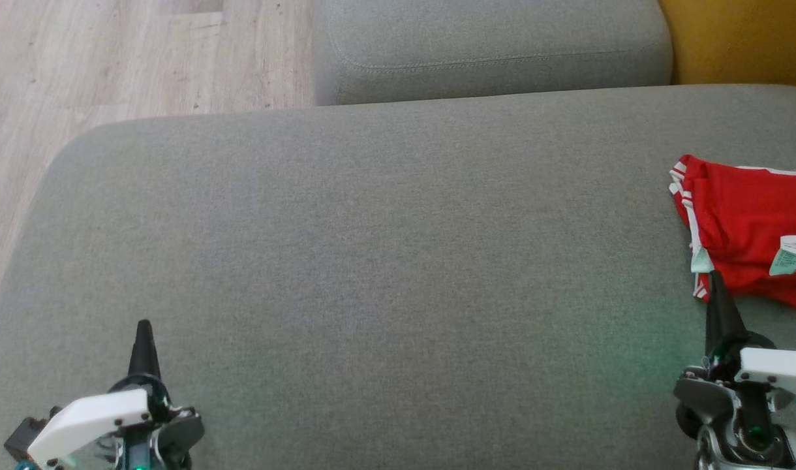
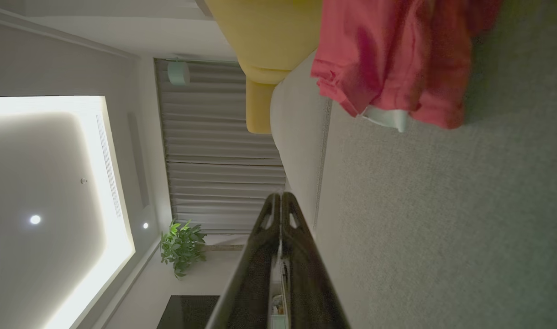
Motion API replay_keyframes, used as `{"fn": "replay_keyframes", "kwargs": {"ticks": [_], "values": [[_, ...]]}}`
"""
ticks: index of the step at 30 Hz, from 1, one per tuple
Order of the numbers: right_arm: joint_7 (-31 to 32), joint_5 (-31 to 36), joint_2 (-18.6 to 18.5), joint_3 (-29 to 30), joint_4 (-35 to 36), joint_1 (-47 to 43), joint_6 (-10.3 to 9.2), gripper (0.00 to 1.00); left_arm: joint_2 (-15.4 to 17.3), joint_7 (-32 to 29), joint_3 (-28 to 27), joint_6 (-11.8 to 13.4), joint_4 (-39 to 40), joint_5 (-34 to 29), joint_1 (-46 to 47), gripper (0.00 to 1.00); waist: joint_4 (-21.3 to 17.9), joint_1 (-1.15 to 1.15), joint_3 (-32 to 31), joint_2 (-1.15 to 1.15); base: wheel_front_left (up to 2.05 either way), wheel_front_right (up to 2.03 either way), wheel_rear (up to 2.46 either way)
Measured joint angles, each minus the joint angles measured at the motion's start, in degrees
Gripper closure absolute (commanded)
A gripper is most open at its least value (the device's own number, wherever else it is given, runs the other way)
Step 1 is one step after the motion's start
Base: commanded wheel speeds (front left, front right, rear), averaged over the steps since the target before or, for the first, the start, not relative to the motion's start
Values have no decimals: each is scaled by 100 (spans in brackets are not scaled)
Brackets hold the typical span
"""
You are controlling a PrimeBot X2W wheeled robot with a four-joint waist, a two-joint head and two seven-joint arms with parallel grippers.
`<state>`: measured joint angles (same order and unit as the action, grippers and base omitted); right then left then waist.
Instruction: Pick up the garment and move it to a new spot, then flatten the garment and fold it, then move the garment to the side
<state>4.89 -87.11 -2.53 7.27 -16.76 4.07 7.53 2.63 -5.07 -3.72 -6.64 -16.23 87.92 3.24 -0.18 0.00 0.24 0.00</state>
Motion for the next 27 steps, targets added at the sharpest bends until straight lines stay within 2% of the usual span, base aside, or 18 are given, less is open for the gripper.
{"fn": "replay_keyframes", "kwargs": {"ticks": [8, 27], "values": [[126, -465, 0, 43, 42, 0, 0, 100, 0, -119, -38, -46, 5, 394, 1, 100, 18, 0, -7, 0, 0, 0, 0], [126, -466, 0, 44, 53, 0, 0, 100, 0, -122, -41, -47, 7, 394, 1, 100, 18, 0, -7, 0, 0, 0, 0]]}}
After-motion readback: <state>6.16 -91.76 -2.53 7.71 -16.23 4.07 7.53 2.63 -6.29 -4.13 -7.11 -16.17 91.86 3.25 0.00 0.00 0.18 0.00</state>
